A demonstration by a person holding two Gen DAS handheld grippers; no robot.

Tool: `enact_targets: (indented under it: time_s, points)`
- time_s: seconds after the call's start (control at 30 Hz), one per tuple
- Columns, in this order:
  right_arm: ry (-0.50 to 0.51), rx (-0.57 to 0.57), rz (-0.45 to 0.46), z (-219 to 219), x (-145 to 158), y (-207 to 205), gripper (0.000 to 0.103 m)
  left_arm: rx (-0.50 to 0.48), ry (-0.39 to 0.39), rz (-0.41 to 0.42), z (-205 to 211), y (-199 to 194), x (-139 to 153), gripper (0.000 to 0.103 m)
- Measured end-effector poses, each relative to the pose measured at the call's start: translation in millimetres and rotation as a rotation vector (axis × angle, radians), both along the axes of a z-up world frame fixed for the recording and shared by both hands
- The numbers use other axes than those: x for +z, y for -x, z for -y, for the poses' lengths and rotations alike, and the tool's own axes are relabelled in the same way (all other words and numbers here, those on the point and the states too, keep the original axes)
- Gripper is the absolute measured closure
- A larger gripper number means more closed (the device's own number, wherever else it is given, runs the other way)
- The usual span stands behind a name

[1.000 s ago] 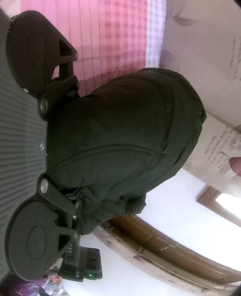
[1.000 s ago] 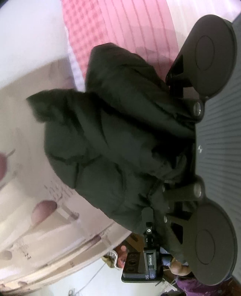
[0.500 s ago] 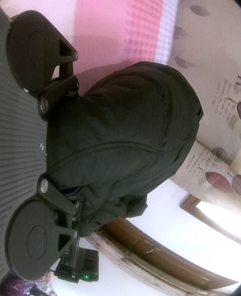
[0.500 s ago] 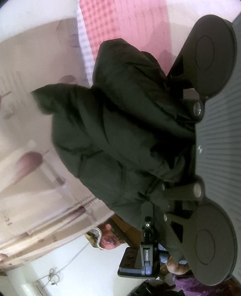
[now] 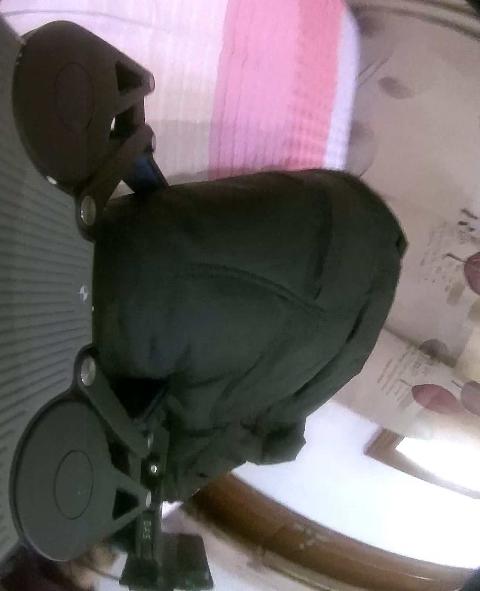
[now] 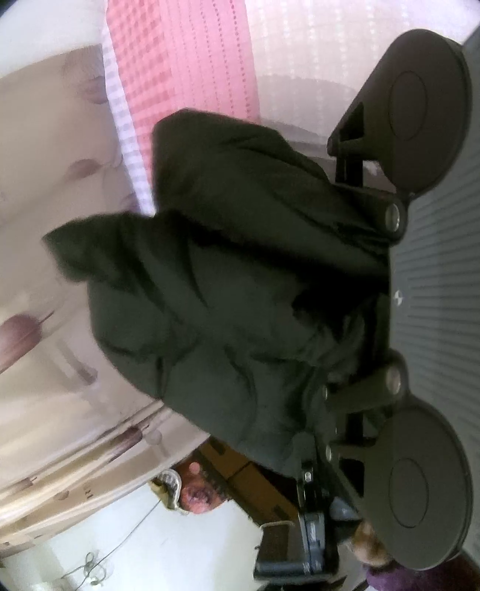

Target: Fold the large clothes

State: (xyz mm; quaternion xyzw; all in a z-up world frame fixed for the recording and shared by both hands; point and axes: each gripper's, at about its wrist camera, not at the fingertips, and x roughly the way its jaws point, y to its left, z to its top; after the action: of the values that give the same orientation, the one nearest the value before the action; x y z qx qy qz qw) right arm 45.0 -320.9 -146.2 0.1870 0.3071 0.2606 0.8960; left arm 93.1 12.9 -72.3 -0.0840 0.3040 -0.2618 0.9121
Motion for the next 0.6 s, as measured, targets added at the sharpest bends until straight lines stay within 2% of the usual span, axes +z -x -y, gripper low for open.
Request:
enact_targets:
  time_s: [0.1, 0.23, 0.6]
  points:
    - [0.018, -0.045, -0.002, 2, -10, 3, 0.012, 0.042, -0.07, 0.107, 9, 19, 1, 0.0]
    - [0.065, -0.094, 0.003, -3, -6, 4, 0.006, 0.115, -0.147, 0.247, 21, 42, 2, 0.0]
    - [0.221, -0.18, 0.056, -25, 15, 21, 0.003, 0.24, -0.231, 0.363, 27, 78, 12, 0.0]
